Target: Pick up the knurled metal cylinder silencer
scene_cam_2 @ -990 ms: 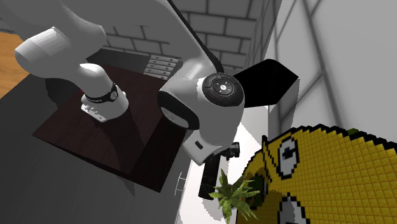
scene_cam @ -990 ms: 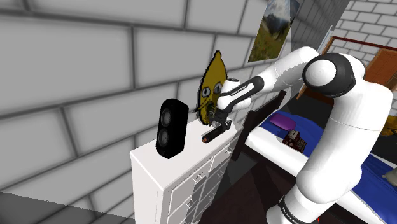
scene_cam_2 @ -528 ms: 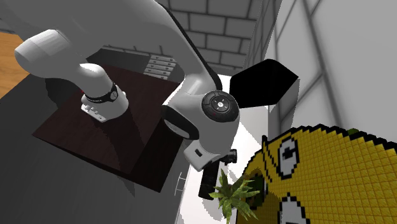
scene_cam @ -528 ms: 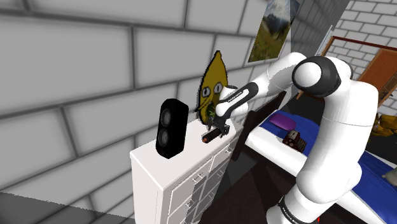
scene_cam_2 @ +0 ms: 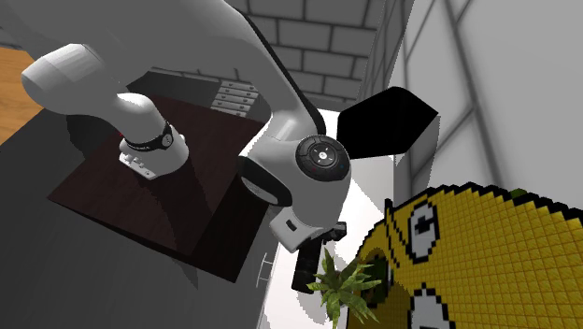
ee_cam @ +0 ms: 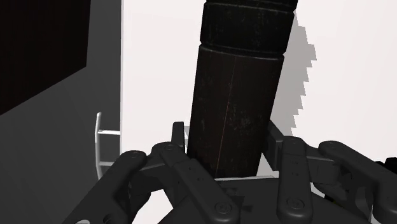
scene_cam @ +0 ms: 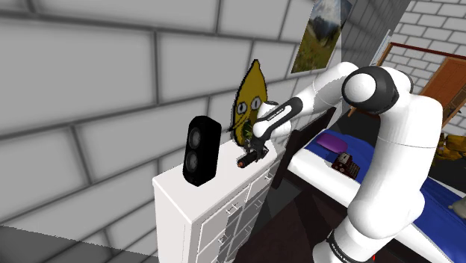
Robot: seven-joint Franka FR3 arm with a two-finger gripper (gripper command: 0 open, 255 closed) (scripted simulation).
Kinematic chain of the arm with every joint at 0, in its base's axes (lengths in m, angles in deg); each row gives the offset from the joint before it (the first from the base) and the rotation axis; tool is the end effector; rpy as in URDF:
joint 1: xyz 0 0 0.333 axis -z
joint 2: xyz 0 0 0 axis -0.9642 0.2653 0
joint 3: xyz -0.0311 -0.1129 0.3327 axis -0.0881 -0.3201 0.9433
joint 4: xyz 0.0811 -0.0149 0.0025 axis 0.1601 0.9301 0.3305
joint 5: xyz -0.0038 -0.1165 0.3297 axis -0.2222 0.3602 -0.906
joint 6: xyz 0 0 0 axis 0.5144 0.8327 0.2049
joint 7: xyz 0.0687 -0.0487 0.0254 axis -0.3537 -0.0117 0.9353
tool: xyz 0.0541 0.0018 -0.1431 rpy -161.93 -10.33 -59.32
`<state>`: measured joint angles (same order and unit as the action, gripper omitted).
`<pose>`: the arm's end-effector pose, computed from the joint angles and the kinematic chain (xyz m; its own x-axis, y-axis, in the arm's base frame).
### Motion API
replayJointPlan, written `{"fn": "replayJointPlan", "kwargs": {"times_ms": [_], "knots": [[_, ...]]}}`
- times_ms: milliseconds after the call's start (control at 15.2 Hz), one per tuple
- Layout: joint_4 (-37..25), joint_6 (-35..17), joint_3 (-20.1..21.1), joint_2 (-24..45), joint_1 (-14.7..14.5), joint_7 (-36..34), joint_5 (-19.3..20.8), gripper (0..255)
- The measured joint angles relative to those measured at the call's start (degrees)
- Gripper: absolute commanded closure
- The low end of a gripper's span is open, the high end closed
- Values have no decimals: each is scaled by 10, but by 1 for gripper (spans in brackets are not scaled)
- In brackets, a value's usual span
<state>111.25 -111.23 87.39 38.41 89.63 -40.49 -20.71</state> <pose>0.5227 -0.1142 0.2440 0.2466 -0.9690 0.0169 -0.9684 -0.2470 -0.0352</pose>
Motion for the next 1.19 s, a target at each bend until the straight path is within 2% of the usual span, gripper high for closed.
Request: {"fn": "replayJointPlan", "kwargs": {"times_ms": [330, 1188], "knots": [[0, 9, 0, -8, 0, 1, -1, 255], [-10, 97, 4, -86, 3, 7, -8, 255]]}}
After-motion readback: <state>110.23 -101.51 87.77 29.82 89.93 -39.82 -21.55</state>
